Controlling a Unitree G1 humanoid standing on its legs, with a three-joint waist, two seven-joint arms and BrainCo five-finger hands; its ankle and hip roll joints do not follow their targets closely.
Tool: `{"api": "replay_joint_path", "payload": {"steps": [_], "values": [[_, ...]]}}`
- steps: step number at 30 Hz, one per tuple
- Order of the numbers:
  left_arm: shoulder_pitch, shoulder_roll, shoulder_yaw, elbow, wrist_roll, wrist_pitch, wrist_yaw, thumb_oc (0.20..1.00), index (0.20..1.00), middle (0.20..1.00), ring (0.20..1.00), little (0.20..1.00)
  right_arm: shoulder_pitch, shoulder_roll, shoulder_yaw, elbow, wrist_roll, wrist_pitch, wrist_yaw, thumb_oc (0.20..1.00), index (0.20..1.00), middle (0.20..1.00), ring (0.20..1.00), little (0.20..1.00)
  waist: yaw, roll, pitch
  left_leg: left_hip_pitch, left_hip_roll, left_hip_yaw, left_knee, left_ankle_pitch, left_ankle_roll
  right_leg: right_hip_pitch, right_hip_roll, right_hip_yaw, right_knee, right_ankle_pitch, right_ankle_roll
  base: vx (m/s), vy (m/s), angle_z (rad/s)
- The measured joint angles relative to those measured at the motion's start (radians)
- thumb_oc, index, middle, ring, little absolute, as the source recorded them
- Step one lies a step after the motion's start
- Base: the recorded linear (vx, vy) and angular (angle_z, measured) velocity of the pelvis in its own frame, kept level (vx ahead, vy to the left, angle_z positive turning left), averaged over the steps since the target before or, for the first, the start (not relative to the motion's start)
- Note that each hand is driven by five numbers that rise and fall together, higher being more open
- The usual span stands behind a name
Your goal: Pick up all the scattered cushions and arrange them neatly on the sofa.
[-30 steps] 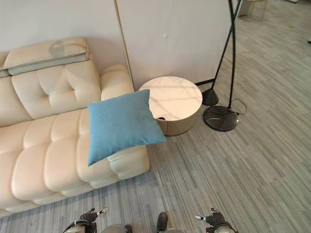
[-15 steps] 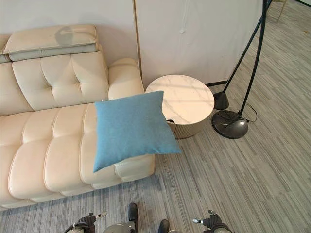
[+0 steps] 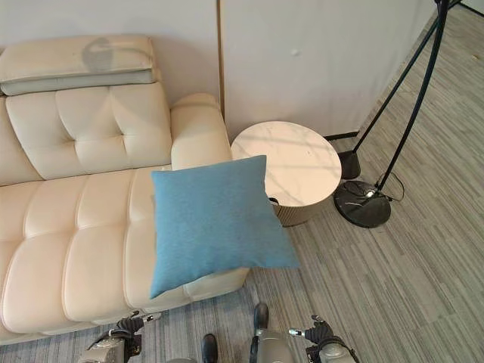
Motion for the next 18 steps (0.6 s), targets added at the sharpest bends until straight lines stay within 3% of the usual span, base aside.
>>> {"api": "replay_joint_path", "payload": {"steps": [3, 4, 5, 7, 8, 11, 12, 14, 16, 18], "values": [[0.046, -0.029, 0.035, -0.007, 0.001, -0.004, -0.001, 1.0, 1.0, 1.0, 1.0, 1.0, 0.026, -0.005, 0.0, 0.005, 0.0, 0.011, 0.0, 1.0, 1.0, 1.0, 1.0, 1.0, -0.005, 0.018, -0.012, 0.03, 0.052, -0.024, 0.0, -0.022, -0.035, 0.053, 0.041, -0.048, -0.039, 0.056, -0.042, 0.21, -0.289, 0.26], [0.056, -0.037, 0.036, -0.004, 0.001, -0.005, -0.001, 1.0, 1.0, 1.0, 1.0, 1.0, 0.026, -0.005, 0.0, 0.014, 0.0, 0.011, 0.0, 1.0, 1.0, 1.0, 1.0, 1.0, -0.008, 0.032, -0.021, 0.028, 0.074, -0.032, 0.001, -0.025, -0.037, 0.053, 0.058, -0.066, -0.029, 0.057, -0.05, 0.17, -0.257, 0.25], [0.072, -0.043, 0.034, 0.001, -0.002, -0.004, -0.002, 1.0, 1.0, 1.0, 1.0, 1.0, 0.03, -0.006, 0.0, 0.014, 0.001, 0.015, 0.001, 1.0, 1.0, 1.0, 1.0, 1.0, -0.01, 0.038, -0.045, 0.026, 0.107, -0.036, 0.014, -0.038, -0.049, 0.056, 0.09, -0.082, -0.027, 0.042, -0.083, 0.19, -0.359, 0.28], [0.075, -0.045, 0.04, 0.018, -0.008, -0.004, -0.002, 1.0, 1.0, 1.0, 1.0, 1.0, 0.022, -0.012, 0.0, 0.014, 0.001, 0.015, 0.0, 1.0, 1.0, 1.0, 1.0, 1.0, -0.005, 0.038, -0.045, 0.017, 0.125, -0.033, 0.07, -0.04, -0.054, 0.075, 0.11, -0.081, -0.04, 0.029, -0.102, 0.11, -0.283, 0.26], [0.061, -0.056, 0.078, 0.054, -0.014, -0.003, 0.002, 1.0, 1.0, 1.0, 1.0, 1.0, 0.013, -0.014, -0.008, 0.009, 0.003, 0.01, -0.003, 1.0, 1.0, 1.0, 1.0, 1.0, -0.007, 0.011, -0.035, -0.048, 0.12, -0.024, 0.249, -0.043, -0.084, 0.113, 0.095, -0.096, -0.04, 0.014, -0.14, 0.04, -0.183, 0.41], [0.06, -0.073, 0.106, 0.072, -0.066, -0.01, 0.003, 1.0, 1.0, 1.0, 1.0, 1.0, 0.006, -0.033, 0.003, 0.004, 0.003, 0.007, -0.009, 1.0, 1.0, 1.0, 1.0, 1.0, 0.011, -0.007, -0.031, -0.135, 0.11, -0.045, 0.427, -0.051, -0.114, 0.148, 0.089, -0.107, -0.04, -0.009, -0.198, 0.05, -0.113, 0.2], [0.056, -0.074, 0.11, 0.079, -0.093, -0.008, 0.012, 1.0, 1.0, 1.0, 1.0, 1.0, -0.007, -0.039, 0.004, 0.004, 0.003, 0.007, -0.01, 1.0, 1.0, 1.0, 1.0, 1.0, 0.009, -0.005, -0.03, -0.153, 0.111, -0.05, 0.41, -0.051, -0.118, 0.155, 0.088, -0.113, -0.041, -0.015, -0.203, 0.08, -0.061, 0.12], [0.058, -0.072, 0.114, 0.083, -0.096, -0.007, 0.026, 1.0, 1.0, 1.0, 1.0, 1.0, -0.009, -0.042, 0.003, -0.006, 0.004, 0.008, -0.011, 1.0, 1.0, 1.0, 1.0, 1.0, 0.006, -0.002, -0.03, -0.125, 0.111, -0.046, 0.205, -0.039, -0.13, 0.159, 0.093, -0.127, -0.04, -0.021, -0.199, 0.1, -0.023, 0.17], [0.059, -0.07, 0.115, 0.068, -0.096, -0.007, 0.04, 1.0, 1.0, 1.0, 1.0, 1.0, -0.009, -0.052, 0.001, -0.006, 0.005, 0.009, -0.021, 1.0, 1.0, 1.0, 1.0, 1.0, 0.005, 0.012, -0.028, -0.116, 0.134, -0.054, 0.061, 0.019, -0.157, 0.17, 0.104, -0.156, -0.04, -0.024, -0.192, 0.08, 0.02, 0.28], [0.057, -0.068, 0.135, 0.053, -0.096, -0.008, 0.045, 1.0, 1.0, 1.0, 1.0, 1.0, 0.002, -0.059, 0.0, -0.004, 0.009, 0.01, -0.03, 1.0, 1.0, 1.0, 1.0, 1.0, 0.001, 0.017, -0.023, -0.116, 0.147, -0.052, 0.039, 0.038, -0.161, 0.181, 0.113, -0.165, -0.04, -0.031, -0.186, 0.11, 0.096, 0.15]]}}
